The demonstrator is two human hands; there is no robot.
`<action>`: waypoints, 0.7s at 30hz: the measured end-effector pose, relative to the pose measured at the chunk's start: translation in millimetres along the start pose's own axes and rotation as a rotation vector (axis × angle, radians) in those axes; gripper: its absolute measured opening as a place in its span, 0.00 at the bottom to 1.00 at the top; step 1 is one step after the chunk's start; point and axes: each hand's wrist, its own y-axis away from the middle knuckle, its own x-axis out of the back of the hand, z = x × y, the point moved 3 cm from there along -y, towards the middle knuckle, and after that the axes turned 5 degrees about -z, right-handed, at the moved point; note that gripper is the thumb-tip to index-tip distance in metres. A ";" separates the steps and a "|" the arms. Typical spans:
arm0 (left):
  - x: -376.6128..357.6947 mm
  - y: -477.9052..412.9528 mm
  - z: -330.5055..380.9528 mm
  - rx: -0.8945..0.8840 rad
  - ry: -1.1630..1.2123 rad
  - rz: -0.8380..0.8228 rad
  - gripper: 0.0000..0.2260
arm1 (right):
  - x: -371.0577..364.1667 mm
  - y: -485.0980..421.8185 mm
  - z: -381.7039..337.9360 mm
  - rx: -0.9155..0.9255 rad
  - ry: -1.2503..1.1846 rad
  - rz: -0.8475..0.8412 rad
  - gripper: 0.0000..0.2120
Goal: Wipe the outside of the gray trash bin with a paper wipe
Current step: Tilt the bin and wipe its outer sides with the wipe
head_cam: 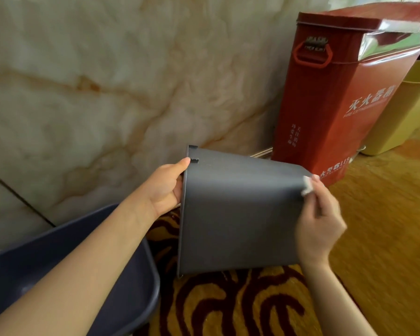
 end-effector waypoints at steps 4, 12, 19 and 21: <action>-0.4 -3.2 -0.6 0.015 0.042 -0.013 0.14 | -51.9 50.1 -60.7 0.353 -0.092 -0.292 0.11; -0.5 -3.5 -3.0 0.045 0.069 -0.011 0.15 | -93.4 83.0 -82.4 0.547 0.006 -0.424 0.07; 1.3 -5.1 -2.8 0.044 0.087 -0.019 0.13 | -64.8 46.0 -52.0 0.416 0.068 -0.261 0.03; 6.8 -3.4 -5.5 0.065 0.093 -0.026 0.14 | -48.6 25.7 -35.4 0.290 0.140 -0.186 0.04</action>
